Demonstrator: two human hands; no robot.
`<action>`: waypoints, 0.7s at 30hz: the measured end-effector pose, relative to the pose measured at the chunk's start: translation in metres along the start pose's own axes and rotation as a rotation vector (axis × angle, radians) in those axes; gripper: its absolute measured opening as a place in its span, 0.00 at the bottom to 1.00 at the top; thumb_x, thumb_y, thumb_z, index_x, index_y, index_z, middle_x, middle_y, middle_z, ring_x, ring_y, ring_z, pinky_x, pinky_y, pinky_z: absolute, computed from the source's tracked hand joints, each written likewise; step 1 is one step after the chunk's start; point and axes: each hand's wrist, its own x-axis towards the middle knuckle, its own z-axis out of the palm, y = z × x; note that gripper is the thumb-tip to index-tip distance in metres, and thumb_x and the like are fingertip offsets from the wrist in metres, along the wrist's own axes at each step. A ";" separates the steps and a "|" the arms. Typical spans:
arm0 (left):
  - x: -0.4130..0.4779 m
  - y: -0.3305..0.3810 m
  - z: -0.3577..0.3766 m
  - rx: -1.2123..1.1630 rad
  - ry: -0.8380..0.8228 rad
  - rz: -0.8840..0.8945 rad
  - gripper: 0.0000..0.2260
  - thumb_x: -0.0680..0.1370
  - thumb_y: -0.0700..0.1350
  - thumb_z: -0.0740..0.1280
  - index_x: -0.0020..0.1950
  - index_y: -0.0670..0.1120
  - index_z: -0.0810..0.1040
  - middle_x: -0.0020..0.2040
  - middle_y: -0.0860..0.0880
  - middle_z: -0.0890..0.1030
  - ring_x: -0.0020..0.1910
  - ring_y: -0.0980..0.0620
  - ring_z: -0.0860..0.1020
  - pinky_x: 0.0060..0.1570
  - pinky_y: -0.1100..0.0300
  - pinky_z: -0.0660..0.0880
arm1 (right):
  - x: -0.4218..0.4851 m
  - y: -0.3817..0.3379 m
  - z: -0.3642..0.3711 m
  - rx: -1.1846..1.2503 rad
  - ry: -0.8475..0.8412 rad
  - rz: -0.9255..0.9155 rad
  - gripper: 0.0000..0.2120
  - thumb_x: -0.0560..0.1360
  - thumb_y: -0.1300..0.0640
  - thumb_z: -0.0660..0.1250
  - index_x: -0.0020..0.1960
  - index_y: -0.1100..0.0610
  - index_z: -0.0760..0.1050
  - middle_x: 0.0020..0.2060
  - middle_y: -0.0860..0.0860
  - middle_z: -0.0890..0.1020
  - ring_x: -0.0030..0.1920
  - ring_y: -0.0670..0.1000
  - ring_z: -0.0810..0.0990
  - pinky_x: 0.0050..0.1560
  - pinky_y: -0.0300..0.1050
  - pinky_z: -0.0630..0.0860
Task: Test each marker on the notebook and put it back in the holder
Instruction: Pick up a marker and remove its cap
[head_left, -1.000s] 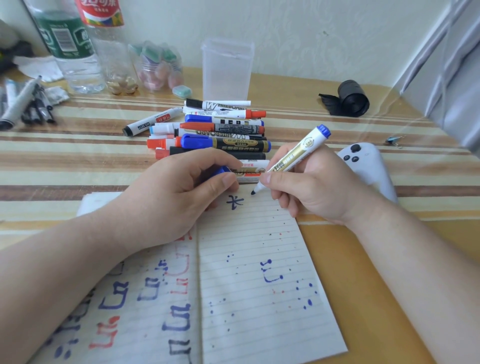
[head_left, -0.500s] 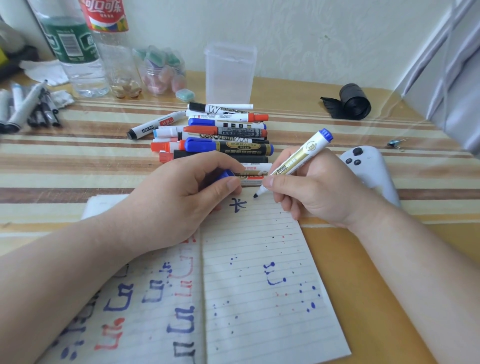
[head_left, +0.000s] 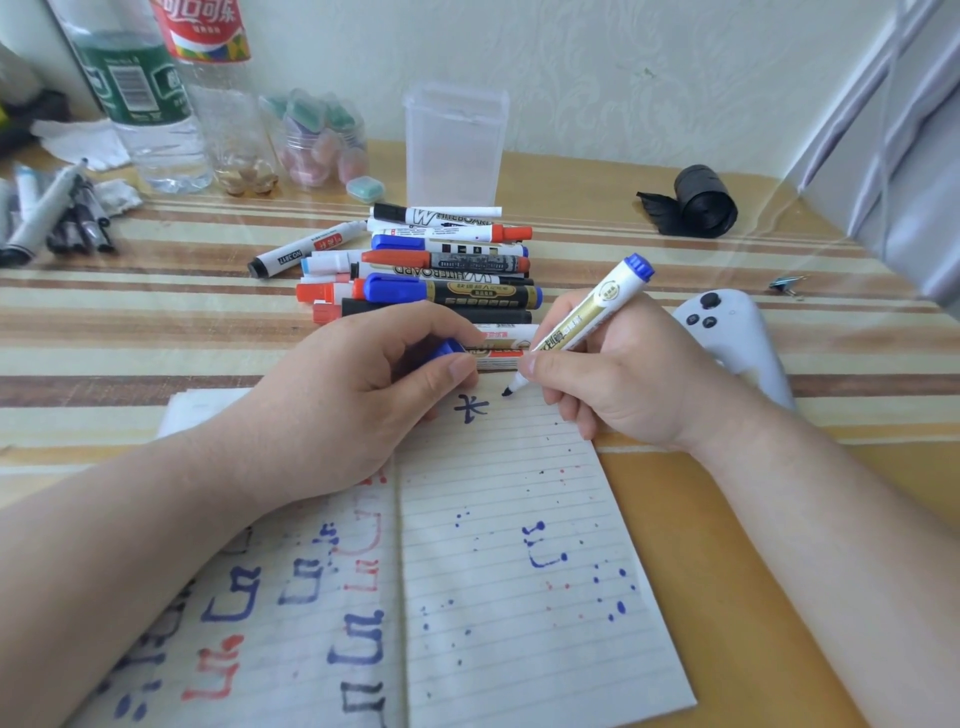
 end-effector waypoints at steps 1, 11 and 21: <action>0.000 0.001 0.000 0.001 -0.001 0.001 0.14 0.76 0.61 0.60 0.56 0.60 0.78 0.45 0.59 0.86 0.38 0.55 0.81 0.45 0.49 0.80 | 0.000 0.000 0.000 -0.001 0.006 0.001 0.08 0.76 0.62 0.72 0.40 0.62 0.77 0.29 0.54 0.79 0.25 0.51 0.77 0.25 0.43 0.73; 0.000 0.000 0.000 0.017 0.008 0.008 0.16 0.76 0.63 0.59 0.58 0.59 0.78 0.45 0.58 0.85 0.39 0.54 0.81 0.44 0.49 0.80 | 0.003 0.003 -0.001 -0.025 0.040 0.006 0.07 0.75 0.63 0.71 0.41 0.65 0.75 0.28 0.54 0.80 0.25 0.56 0.79 0.26 0.46 0.74; 0.001 -0.003 0.001 0.031 0.011 0.014 0.10 0.78 0.59 0.62 0.57 0.59 0.78 0.45 0.57 0.85 0.38 0.52 0.80 0.42 0.53 0.78 | 0.003 0.000 0.002 -0.041 0.075 0.013 0.08 0.75 0.63 0.70 0.39 0.65 0.74 0.29 0.60 0.80 0.23 0.56 0.77 0.24 0.44 0.72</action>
